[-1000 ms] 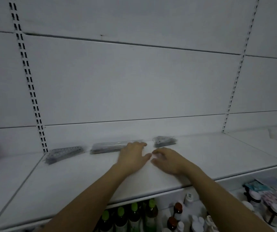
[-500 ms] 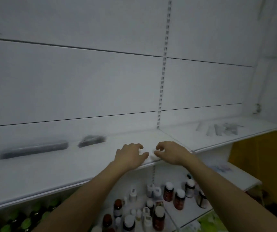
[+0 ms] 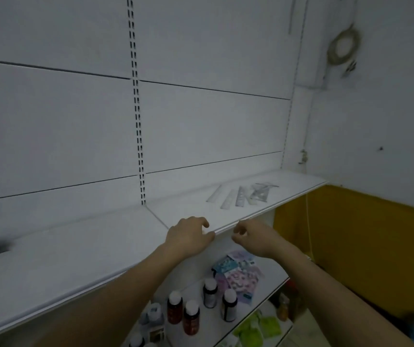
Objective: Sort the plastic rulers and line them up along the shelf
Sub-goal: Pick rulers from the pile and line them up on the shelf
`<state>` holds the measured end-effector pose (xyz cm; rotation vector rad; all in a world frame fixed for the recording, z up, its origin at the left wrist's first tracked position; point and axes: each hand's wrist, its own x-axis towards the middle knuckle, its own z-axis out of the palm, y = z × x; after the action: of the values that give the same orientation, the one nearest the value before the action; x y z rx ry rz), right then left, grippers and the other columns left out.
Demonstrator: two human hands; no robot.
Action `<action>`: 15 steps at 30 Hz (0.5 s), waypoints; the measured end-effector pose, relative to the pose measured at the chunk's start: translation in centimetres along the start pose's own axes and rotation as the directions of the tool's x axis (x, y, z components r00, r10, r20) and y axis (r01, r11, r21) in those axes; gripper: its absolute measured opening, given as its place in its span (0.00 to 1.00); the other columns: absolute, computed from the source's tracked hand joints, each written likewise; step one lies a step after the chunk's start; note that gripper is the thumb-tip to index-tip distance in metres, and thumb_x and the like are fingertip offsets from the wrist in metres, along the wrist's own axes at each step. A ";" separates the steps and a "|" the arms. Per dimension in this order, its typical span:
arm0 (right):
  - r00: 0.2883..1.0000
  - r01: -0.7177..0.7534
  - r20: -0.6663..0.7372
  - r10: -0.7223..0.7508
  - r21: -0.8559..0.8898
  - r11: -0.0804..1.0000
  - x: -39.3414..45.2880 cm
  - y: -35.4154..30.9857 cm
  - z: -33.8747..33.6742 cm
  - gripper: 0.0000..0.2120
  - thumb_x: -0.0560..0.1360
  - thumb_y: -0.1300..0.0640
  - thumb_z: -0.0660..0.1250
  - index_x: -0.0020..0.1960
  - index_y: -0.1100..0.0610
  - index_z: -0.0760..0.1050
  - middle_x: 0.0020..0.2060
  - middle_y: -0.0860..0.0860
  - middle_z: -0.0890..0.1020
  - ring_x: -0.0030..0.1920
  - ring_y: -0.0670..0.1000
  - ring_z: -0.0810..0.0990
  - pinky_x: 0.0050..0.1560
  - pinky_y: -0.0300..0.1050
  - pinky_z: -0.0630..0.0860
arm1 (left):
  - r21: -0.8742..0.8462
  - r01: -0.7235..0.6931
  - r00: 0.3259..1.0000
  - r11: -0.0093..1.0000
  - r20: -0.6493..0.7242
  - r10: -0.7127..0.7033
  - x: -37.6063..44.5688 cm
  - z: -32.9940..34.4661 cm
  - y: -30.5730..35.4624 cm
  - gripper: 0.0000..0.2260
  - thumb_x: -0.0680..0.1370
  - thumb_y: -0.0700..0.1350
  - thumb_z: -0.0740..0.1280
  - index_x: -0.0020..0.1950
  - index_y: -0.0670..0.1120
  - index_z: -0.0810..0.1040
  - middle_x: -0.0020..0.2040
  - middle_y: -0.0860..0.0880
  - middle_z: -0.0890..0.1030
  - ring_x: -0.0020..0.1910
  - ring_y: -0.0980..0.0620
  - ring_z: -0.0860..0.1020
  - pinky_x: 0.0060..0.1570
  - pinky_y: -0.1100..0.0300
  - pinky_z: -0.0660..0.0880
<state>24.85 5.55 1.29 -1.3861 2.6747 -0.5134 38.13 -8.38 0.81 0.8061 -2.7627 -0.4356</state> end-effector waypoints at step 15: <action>0.994 0.100 -0.054 -0.098 0.021 0.995 17.9 15.5 -4.0 0.11 0.80 0.54 0.60 0.60 0.53 0.77 0.58 0.48 0.78 0.50 0.47 0.75 0.50 0.40 0.71 | -0.118 0.088 0.994 0.989 -0.058 -0.095 26.3 7.1 5.1 0.15 0.77 0.47 0.64 0.64 0.51 0.74 0.64 0.49 0.75 0.63 0.48 0.73 0.60 0.56 0.70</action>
<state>1.36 0.41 1.32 -1.5258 2.6412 -0.5964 11.92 -17.26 -0.44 0.9044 -2.6225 -0.5713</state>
